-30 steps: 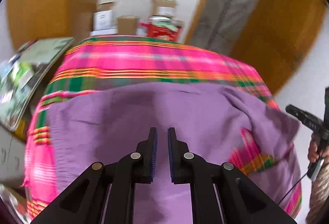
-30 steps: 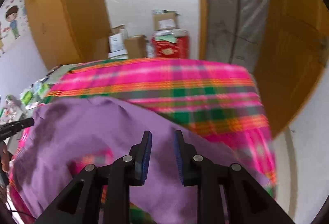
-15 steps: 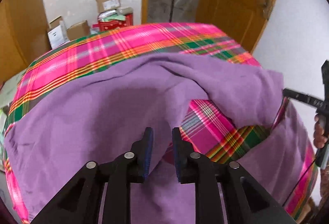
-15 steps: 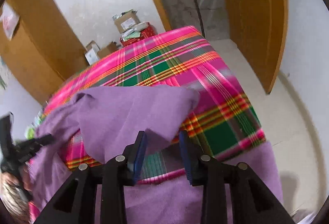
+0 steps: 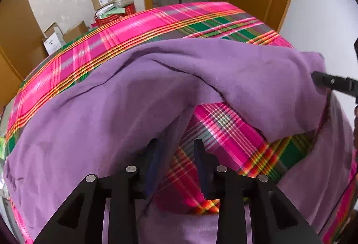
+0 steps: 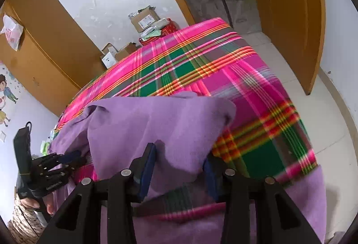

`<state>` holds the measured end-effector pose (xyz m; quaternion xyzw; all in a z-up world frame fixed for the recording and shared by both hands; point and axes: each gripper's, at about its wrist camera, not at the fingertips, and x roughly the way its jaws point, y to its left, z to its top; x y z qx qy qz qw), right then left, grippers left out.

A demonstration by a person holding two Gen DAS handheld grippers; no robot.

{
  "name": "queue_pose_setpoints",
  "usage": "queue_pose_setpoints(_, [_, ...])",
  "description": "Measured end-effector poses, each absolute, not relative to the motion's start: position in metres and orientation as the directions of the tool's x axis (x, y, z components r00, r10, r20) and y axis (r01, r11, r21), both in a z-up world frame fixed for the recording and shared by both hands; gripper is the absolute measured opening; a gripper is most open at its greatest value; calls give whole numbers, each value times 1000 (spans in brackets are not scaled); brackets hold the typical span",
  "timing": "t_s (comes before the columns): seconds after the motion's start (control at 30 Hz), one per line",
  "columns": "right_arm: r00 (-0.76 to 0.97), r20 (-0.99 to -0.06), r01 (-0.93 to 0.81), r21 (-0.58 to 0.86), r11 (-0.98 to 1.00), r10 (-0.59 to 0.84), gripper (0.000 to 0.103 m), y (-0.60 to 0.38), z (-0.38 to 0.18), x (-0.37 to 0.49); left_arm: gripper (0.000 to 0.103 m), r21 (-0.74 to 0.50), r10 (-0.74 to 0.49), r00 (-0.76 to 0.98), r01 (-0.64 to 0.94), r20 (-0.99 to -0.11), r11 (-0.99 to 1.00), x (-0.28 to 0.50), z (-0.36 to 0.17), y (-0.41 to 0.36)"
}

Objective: Fold clothes

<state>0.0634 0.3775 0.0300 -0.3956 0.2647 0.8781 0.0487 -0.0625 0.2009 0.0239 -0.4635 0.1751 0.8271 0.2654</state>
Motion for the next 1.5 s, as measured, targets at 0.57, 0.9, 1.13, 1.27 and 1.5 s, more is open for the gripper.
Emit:
queue_pose_setpoints(0.57, [-754, -657, -304, 354, -885, -4, 9, 402, 60, 44, 5, 4, 315, -428, -597, -847, -802, -69, 27, 193])
queue_pose_setpoints(0.9, [-741, -662, -364, 251, -897, 115, 9, 426, 78, 7, 5, -109, 431, -370, -642, -823, -759, -61, 43, 180])
queue_pose_setpoints(1.13, [-722, -674, -405, 229, -885, 156, 9, 441, 76, -11, 4, -113, 475, -322, -722, -819, -683, -36, 51, 176])
queue_pose_setpoints(1.27, [-704, -685, -431, 203, -879, 187, 9, 446, 75, -19, 4, -91, 469, -302, -757, -830, -647, -28, 50, 175])
queue_pose_setpoints(1.5, [-632, -728, -461, 76, -884, 267, 9, 441, 61, -45, 4, -136, 495, -257, -767, -830, -627, -27, 46, 171])
